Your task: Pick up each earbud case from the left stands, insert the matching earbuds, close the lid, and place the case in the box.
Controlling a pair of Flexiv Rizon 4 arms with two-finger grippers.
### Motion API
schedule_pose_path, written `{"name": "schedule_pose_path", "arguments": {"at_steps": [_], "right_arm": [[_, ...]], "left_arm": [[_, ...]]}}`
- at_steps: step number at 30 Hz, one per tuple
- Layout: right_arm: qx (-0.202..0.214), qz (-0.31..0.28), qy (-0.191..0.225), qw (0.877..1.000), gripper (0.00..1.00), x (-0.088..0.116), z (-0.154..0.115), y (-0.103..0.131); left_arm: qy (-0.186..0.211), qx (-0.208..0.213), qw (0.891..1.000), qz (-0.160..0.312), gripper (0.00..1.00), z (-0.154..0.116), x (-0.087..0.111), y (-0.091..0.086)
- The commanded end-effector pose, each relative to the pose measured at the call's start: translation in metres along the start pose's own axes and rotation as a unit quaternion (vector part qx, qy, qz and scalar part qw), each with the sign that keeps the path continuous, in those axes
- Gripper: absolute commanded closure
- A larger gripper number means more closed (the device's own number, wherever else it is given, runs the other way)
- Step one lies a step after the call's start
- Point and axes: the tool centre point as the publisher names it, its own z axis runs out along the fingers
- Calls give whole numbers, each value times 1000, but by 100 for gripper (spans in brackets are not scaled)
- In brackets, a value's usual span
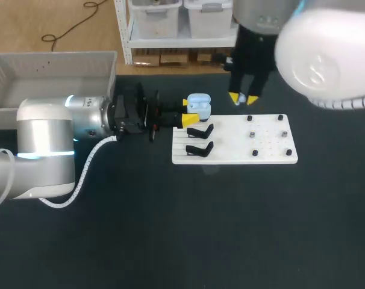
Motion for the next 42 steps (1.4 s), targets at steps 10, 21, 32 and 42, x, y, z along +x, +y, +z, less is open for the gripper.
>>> {"name": "schedule_pose_path", "arguments": {"at_steps": [10,21,32,42], "right_arm": [[26,-58,21,998,100,-12,3,58],[12,-97,6,995,100,-9,33,74],[14,-117,26,993,100,-11,42,75],[20,-127,26,991,100,-14,44,81]], "left_arm": [[0,-1,1000,1,100,0,0,-1],[0,-1,1000,1,100,0,0,-1],[0,-1,1000,1,100,0,0,-1],[0,-1,1000,1,100,0,0,-1]]}}
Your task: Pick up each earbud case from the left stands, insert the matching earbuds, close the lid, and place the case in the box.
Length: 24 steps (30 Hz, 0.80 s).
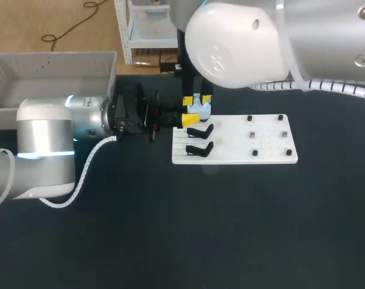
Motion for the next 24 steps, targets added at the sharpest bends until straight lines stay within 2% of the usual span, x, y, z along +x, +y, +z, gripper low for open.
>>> {"name": "schedule_pose_path", "arguments": {"at_steps": [1,24], "right_arm": [[6,0,2,1000,100,-6,2,2],[22,9,4,1000,100,-10,14,1]], "left_arm": [[0,-1,1000,1,100,0,0,-1],[0,-1,1000,1,100,0,0,-1]]}}
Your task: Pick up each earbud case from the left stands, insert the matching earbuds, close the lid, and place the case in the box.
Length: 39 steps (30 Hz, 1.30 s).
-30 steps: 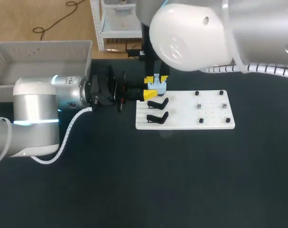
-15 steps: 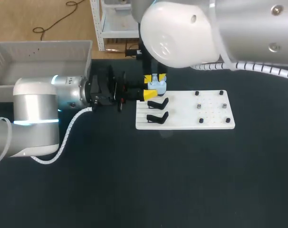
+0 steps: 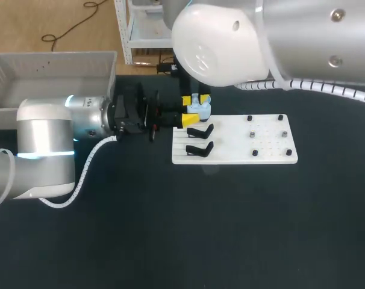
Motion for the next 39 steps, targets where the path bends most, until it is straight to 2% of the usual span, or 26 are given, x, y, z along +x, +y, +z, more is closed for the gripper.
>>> {"name": "schedule_pose_path", "arguments": {"at_steps": [1,21,22,23,24,25,33,37,38,39], "right_arm": [[4,2,-1,1000,100,-1,3,0],[17,-1,-14,1000,100,-9,13,4],[15,-1,-14,1000,94,-9,13,5],[15,-1,-15,1000,67,-9,13,5],[15,-2,-15,1000,51,-8,13,5],[14,-2,-16,1000,27,-8,13,5],[3,-5,-30,1000,3,-3,5,7],[-15,8,-52,998,0,1,-12,5],[-22,41,-73,996,0,-3,-18,-1],[-35,62,-75,995,0,-8,-22,-5]], "left_arm": [[0,-1,1000,1,100,0,0,-1],[0,-1,1000,1,100,0,0,-1],[0,-1,1000,1,100,0,0,-1],[0,-1,1000,1,100,0,0,-1],[0,-1,1000,1,100,0,0,-1],[0,-1,1000,1,100,0,0,-1],[0,-1,1000,1,100,0,0,-1],[0,-1,1000,1,100,0,0,-1],[0,-1,1000,1,100,0,0,-1],[0,-1,1000,1,100,0,0,-1]]}}
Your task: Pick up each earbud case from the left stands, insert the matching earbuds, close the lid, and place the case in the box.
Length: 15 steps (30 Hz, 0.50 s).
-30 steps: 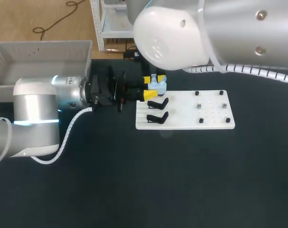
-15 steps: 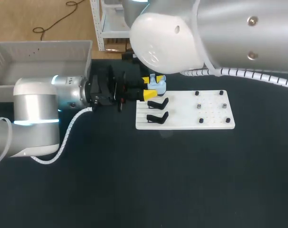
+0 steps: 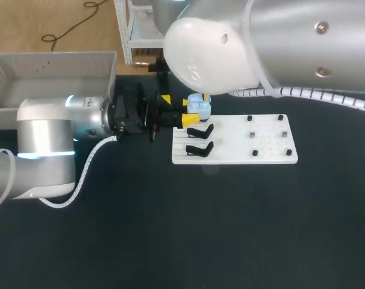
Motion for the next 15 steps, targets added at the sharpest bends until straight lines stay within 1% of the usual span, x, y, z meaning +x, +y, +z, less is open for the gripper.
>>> {"name": "schedule_pose_path", "arguments": {"at_steps": [1,4,6,7,8,11,15], "right_arm": [[-27,84,-46,995,0,-2,-17,-27],[-47,155,-53,985,0,-22,-17,-46],[-49,187,-61,979,0,-33,-12,-56],[-47,199,-59,977,0,-39,-7,-61],[-45,208,-60,975,0,-43,-3,-65],[-42,226,-45,972,0,-55,12,-76],[-37,236,-19,971,0,-60,28,-82]], "left_arm": [[0,-1,1000,0,100,0,0,-1],[0,-1,1000,0,100,0,0,-1],[0,-1,1000,0,100,0,0,-1],[0,-1,1000,0,100,0,0,-1],[0,-1,1000,0,100,0,0,-1],[0,-1,1000,0,100,0,0,-1],[0,-1,1000,0,100,0,0,-1]]}}
